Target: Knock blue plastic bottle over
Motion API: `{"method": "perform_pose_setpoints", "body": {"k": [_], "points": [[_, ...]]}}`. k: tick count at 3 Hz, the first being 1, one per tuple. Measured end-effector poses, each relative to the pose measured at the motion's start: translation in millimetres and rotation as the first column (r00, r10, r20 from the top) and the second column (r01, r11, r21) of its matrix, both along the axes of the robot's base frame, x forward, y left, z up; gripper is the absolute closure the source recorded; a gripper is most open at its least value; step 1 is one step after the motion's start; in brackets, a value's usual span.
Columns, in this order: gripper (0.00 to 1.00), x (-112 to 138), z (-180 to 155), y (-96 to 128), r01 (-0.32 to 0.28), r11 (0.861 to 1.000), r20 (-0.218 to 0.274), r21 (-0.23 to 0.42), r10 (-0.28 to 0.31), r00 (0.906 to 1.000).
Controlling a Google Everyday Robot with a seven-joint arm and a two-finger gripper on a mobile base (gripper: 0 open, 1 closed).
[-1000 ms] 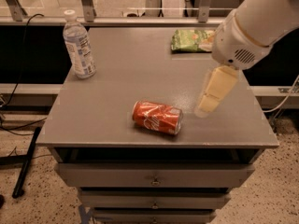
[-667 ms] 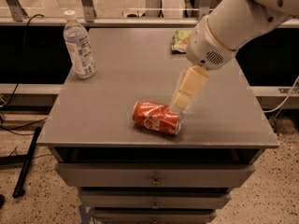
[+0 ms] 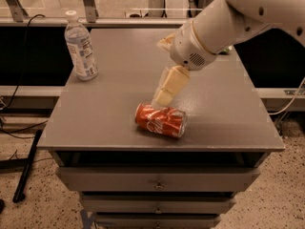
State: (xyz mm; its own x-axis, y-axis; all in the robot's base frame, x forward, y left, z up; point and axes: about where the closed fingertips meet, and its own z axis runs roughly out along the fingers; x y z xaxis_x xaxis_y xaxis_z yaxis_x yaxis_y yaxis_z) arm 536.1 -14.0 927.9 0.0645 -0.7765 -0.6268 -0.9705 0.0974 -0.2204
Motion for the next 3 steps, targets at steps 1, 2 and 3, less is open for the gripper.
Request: {"method": "perform_pose_setpoints", "body": {"k": [1,2,3], "points": [[0.0,12.2,-7.5,16.8,-0.004,0.998,-0.001,0.058,0.004,1.0],[0.0,35.7,-10.5,41.1,-0.014,0.993,0.02,0.119,0.012,0.9997],[0.0,59.5,-11.9,65.4,-0.03,0.984,0.036,0.174,0.024,0.9991]]}}
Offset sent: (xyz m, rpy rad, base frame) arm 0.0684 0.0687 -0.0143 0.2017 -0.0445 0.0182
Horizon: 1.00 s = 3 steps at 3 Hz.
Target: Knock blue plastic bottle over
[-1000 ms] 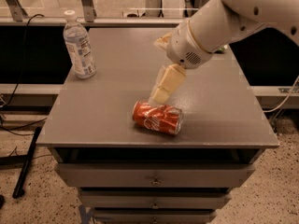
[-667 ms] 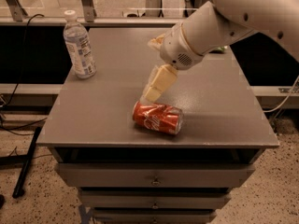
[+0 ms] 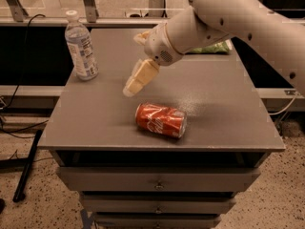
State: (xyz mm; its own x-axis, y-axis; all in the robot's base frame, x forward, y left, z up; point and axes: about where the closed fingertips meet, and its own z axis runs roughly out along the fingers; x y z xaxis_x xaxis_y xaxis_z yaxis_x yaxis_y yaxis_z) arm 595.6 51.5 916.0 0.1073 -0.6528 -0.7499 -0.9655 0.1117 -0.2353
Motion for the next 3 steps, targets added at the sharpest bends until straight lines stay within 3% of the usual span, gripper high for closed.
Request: {"method": "perform_pose_setpoints", "body": {"k": [2,3], "points": [[0.0,54.1,-0.6,56.0,-0.01,0.993,0.029,0.114,0.006,0.9996],[0.0,77.4,-1.6,80.4,0.004,0.983,0.029,0.181,-0.009,0.9995]]}}
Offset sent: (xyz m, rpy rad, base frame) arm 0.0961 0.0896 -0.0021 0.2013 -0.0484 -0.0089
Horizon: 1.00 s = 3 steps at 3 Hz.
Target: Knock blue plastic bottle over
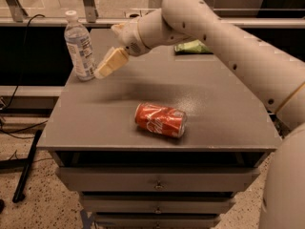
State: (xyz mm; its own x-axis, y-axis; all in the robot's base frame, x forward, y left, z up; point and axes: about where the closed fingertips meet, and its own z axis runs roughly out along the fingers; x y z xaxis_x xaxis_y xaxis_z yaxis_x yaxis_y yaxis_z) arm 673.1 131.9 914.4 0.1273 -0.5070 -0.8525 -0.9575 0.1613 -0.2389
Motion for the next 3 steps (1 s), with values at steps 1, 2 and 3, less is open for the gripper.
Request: {"method": "perform_pose_setpoints", "body": {"k": [1,2,3], "points": [[0.0,16.7,-2.5,19.1,0.013,0.999,-0.009,0.053,-0.012,0.9999],[0.0,27.3,-3.5,34.1,0.017,0.996,-0.016,0.084,-0.015,0.9998],[0.0,36.6,-1.3,56.4,0.003,0.992,-0.027,0.13,0.0,0.9996]]}}
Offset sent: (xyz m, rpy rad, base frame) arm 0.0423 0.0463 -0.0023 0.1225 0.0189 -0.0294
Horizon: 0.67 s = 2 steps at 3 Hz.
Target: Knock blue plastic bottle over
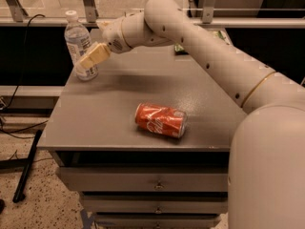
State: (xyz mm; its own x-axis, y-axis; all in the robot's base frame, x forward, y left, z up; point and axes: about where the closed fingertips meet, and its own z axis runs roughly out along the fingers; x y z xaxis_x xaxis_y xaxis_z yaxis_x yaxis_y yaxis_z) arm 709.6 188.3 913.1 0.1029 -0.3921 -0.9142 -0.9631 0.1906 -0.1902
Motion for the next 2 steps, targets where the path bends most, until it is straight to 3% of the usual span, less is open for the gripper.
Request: {"method": "perform_pose_setpoints", "body": {"k": [1,2], "points": [[0.0,-4.0,3.1,23.1,-0.046,0.998,-0.035,0.042,0.048,0.9982],[0.18,-15.2,-2.4,41.4,-0.085,0.994,-0.085,0.065,0.091,0.9922]]}}
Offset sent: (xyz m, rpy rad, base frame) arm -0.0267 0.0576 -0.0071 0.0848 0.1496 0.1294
